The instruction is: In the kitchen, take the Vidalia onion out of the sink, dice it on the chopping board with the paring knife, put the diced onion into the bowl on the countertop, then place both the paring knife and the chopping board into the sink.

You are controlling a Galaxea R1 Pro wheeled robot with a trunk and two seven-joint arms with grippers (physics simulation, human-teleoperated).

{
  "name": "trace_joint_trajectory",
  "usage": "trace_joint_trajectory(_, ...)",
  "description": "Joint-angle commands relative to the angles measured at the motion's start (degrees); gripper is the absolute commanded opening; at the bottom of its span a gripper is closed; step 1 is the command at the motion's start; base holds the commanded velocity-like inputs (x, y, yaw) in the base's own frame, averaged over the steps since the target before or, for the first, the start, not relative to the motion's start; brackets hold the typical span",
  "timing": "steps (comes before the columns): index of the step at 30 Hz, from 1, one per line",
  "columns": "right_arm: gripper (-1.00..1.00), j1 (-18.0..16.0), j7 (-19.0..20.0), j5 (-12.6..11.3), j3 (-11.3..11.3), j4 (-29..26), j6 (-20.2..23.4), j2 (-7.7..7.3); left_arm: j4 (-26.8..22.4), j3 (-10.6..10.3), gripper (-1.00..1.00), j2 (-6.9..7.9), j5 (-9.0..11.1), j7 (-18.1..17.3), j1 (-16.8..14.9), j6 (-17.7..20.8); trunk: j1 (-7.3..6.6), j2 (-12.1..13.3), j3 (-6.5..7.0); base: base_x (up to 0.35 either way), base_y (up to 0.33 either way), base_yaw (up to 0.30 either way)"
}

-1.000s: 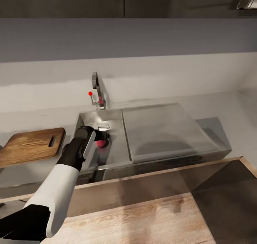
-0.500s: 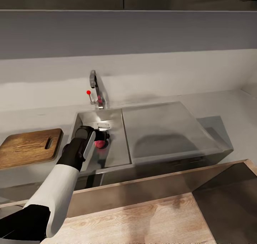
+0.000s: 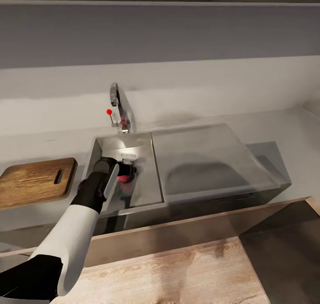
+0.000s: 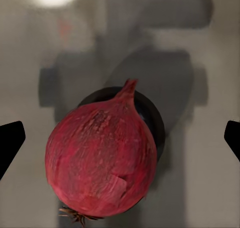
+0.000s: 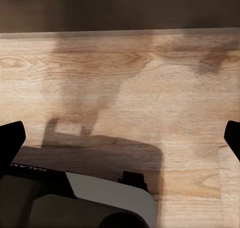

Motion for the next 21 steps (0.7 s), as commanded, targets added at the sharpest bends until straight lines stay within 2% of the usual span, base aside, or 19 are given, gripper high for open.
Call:
trace_joint_trajectory(1, 1.00, 0.0, 0.2, -0.2, 0.1, 0.0, -0.2, -0.01, 0.2, -0.1, 1.00, 0.00, 0.1, 0.3, 0.0, 0.2, 0.00, 0.0, -0.14, 0.000, 0.000, 0.000)
trace_joint_trajectory(8, 1.00, 0.0, 0.2, -0.2, 0.1, 0.0, -0.2, -0.01, 0.6, -0.1, 1.00, 0.08, 0.1, 0.3, 0.0, -0.9, 0.00, 0.0, -0.78, 0.000, 0.000, 0.000)
trace_joint_trajectory(11, 1.00, 0.0, 0.3, -0.2, 0.1, 0.0, -0.2, -0.01, 1.0, -0.1, 1.00, 1.05, 0.1, 0.3, 0.0, -1.3, 0.00, 0.0, -1.06, 0.000, 0.000, 0.000)
trace_joint_trajectory(21, 1.00, 0.0, 0.2, -0.2, 0.1, 0.0, -0.2, 0.00, 1.4, -0.1, 1.00, 1.40, 0.1, 0.3, 0.0, -1.4, 0.00, 0.0, -1.98, 0.000, 0.000, 0.000)
